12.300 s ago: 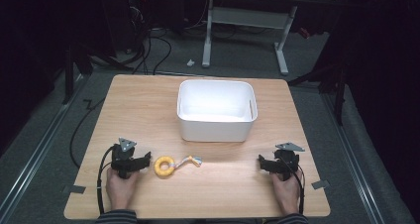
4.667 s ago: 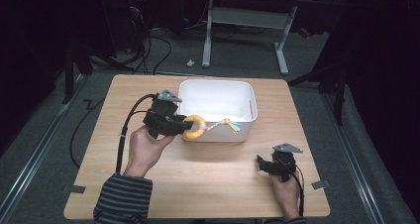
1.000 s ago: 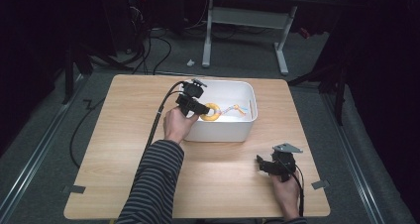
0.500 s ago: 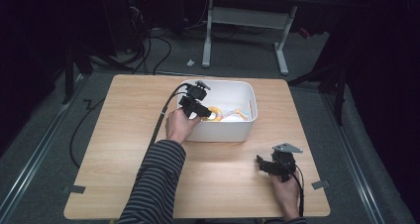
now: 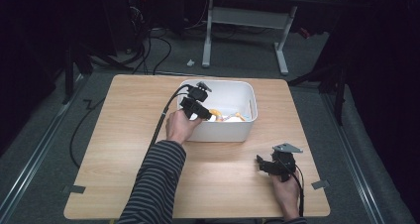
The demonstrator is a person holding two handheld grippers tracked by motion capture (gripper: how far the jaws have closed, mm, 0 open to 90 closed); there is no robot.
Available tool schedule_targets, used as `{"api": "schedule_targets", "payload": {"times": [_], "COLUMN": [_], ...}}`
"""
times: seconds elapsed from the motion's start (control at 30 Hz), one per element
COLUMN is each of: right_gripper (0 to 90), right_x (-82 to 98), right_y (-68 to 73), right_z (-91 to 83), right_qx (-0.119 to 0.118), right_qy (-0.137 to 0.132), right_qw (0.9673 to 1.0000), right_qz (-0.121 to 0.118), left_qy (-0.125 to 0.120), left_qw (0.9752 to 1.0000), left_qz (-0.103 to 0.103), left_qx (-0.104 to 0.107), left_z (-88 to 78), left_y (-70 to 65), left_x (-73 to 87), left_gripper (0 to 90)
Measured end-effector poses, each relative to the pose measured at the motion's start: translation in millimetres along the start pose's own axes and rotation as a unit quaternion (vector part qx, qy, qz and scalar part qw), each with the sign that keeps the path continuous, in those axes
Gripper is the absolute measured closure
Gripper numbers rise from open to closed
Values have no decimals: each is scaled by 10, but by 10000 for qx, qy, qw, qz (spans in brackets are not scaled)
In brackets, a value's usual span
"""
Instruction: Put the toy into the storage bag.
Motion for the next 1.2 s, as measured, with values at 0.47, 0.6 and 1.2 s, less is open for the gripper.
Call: {"api": "schedule_targets", "payload": {"times": [0.47, 0.6, 1.2], "right_gripper": [223, 222, 222], "right_x": [0, -1, -1], "right_y": [0, 4, 5], "right_z": [0, 2, 3], "right_qx": [1, -5, -7], "right_qy": [0, 2, 1], "right_qw": [10000, 10000, 10000], "right_qz": [1, 8, 5], "left_qy": [-564, -694, -1388], "left_qw": [9984, 9975, 9899], "left_qz": [-69, -95, -176], "left_qx": [24, 36, -218], "left_z": [-139, -244, -876], "left_y": [-17, -4, 171], "left_x": [-88, -113, -4], "left_gripper": [468, 447, 380]}}
Point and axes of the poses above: each handheld gripper's, and its own axes: z roughly forward along the jaws, x roughly out of its underside, y roughly to its left, the point moved 8 cm from there along z, roughly forward along the jaws, and after that the axes turned 11 degrees about -y, right-handed, at the moved point
